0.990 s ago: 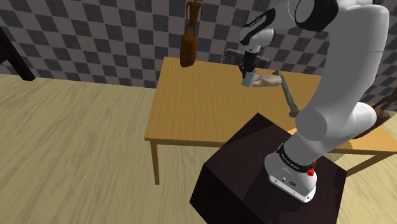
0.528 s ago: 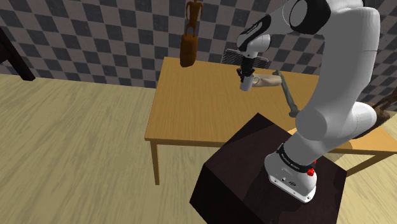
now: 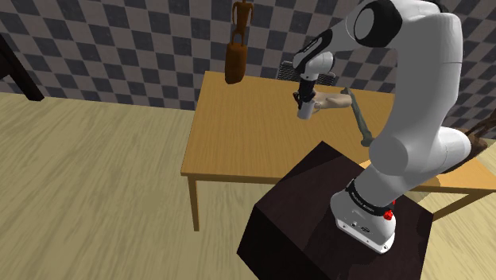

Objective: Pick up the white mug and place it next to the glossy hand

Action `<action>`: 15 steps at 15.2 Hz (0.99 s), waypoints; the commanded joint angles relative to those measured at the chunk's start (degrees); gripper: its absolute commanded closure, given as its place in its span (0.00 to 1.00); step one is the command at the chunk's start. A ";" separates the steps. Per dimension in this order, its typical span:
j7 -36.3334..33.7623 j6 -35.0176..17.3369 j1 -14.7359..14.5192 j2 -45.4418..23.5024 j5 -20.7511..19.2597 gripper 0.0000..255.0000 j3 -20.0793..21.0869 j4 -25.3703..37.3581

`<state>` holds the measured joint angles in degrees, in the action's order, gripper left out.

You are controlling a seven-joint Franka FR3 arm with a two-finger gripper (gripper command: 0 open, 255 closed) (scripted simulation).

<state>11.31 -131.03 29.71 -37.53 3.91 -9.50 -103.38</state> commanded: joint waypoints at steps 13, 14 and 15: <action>0.12 -2.18 0.27 -2.72 0.38 0.00 0.33 0.56; 0.12 -2.18 0.27 -2.72 0.38 0.00 0.33 0.56; 0.12 -2.18 0.27 -2.72 0.38 0.00 0.33 0.56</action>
<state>11.42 -133.20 29.98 -40.25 4.29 -9.16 -102.82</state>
